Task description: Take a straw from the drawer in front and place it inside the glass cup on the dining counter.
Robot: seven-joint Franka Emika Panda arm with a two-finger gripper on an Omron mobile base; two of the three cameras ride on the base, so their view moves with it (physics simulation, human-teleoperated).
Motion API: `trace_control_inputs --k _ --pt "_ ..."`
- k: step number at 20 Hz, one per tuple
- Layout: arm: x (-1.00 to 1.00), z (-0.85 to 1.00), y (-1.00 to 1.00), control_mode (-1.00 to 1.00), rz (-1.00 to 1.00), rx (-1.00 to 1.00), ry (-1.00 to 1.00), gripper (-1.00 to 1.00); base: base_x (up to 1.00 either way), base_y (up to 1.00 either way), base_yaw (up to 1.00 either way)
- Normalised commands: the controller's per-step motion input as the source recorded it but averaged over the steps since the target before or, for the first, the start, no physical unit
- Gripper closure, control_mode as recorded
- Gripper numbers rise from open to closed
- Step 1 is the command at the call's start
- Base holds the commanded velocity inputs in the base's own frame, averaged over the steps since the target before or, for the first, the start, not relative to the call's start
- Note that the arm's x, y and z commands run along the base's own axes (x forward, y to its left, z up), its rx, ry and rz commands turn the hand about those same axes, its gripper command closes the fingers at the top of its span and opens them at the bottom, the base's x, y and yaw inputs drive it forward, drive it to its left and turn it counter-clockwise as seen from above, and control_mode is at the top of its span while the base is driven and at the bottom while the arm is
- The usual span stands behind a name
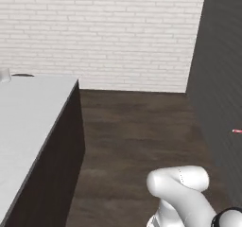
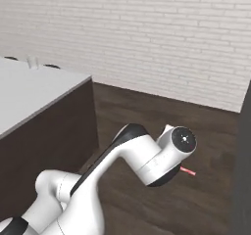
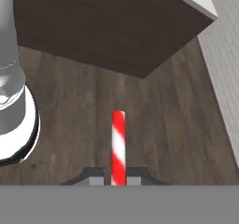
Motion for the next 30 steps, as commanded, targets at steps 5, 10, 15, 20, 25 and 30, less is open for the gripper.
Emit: trace_control_inputs --k 5,10,15,20,25,30 --pt "0.0 0.0 0.0 1.0 0.0 0.0 0.0 1.0 0.92 -0.46 0.48" --pt "0.0 0.0 0.0 1.0 0.0 0.0 0.0 1.0 0.94 -0.49 0.46" --pt "0.0 0.0 0.0 1.0 0.0 0.0 0.0 1.0 0.95 -0.51 0.45" --pt "0.0 0.0 0.0 1.0 0.0 0.0 0.0 1.0 0.92 -0.52 0.45" --pt "0.0 0.0 0.0 1.0 0.0 0.0 0.0 1.0 0.89 -0.53 0.45" --pt "0.0 0.0 0.0 1.0 0.0 0.0 0.0 1.0 0.89 -0.51 0.46"
